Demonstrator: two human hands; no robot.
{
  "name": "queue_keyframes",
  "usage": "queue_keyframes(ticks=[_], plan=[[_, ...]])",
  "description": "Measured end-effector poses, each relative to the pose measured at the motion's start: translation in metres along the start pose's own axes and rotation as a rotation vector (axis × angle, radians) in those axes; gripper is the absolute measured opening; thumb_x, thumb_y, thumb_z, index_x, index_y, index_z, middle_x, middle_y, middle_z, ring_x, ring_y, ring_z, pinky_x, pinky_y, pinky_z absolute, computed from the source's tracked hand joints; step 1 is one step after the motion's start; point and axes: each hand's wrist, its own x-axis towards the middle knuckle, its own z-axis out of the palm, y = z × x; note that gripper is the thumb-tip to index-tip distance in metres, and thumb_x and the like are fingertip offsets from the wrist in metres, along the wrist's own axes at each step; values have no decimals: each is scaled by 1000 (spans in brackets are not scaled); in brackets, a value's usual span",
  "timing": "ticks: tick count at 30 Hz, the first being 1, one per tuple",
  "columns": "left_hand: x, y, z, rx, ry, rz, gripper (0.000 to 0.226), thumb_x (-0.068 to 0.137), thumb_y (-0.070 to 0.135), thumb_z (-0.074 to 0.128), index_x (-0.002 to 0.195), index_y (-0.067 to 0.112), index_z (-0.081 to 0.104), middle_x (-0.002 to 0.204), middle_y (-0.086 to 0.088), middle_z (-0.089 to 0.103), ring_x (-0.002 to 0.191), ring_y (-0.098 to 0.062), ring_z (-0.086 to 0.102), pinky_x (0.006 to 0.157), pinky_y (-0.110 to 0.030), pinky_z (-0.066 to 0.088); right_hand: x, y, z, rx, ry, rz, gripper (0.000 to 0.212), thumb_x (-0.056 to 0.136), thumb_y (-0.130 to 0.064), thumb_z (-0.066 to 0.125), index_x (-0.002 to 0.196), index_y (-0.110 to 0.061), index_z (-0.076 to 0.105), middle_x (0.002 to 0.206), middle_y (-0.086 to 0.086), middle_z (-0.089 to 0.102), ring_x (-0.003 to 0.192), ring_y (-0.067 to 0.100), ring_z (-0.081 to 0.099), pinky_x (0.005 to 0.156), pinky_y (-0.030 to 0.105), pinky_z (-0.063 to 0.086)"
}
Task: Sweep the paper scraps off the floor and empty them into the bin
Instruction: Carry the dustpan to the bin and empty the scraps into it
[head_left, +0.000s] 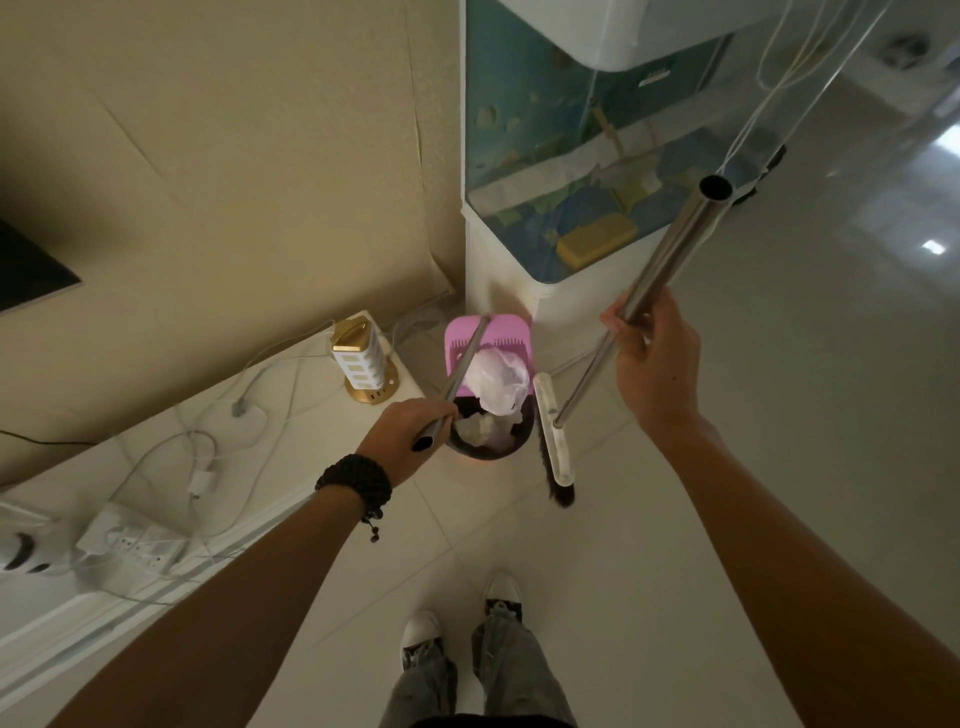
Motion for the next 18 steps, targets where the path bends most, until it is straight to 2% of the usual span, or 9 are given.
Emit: queue_keyframes(ticks=[2,4,6,8,15,18], plan=[[3,1,-4,-13,23,0,55,94,41,37,106,3,74,91,-17,77,78,-26,69,76,-20,46,0,0,-1,-8,21,-8,12,93,-12,64,101,-3,61,88,0,68,80,13,66,72,12,50],[2,4,-7,-31,33,14,53,94,39,38,101,1,74,87,-17,77,74,-25,68,73,-15,44,-2,-1,0,-4,18,-8,11,93,-10,64,99,-2,61,86,3,69,77,11,64,71,11,49],[3,8,-9,-17,16,22,54,94,38,38,96,-1,74,84,-18,76,73,-30,70,71,-28,53,-3,-3,0,-14,27,-13,9,92,-8,64,97,-2,61,85,5,69,75,11,62,67,6,45],[3,9,-11,-12,19,39,53,93,38,38,93,-2,73,82,-18,76,71,-33,70,71,-38,56,-4,-4,0,-14,19,-18,8,92,-8,64,96,-2,61,84,5,69,74,13,63,67,11,46],[0,12,-18,8,63,61,46,96,32,42,93,-1,73,80,-17,75,69,-34,70,68,-44,59,-9,-8,-3,28,16,3,7,91,-8,65,96,-5,61,86,6,70,77,18,66,70,9,46],[0,9,-24,32,89,80,21,98,12,59,95,-2,74,83,-18,77,72,-35,73,71,-37,57,-11,-11,-4,32,12,6,7,91,-8,65,95,-4,61,86,5,69,77,17,66,69,6,46]])
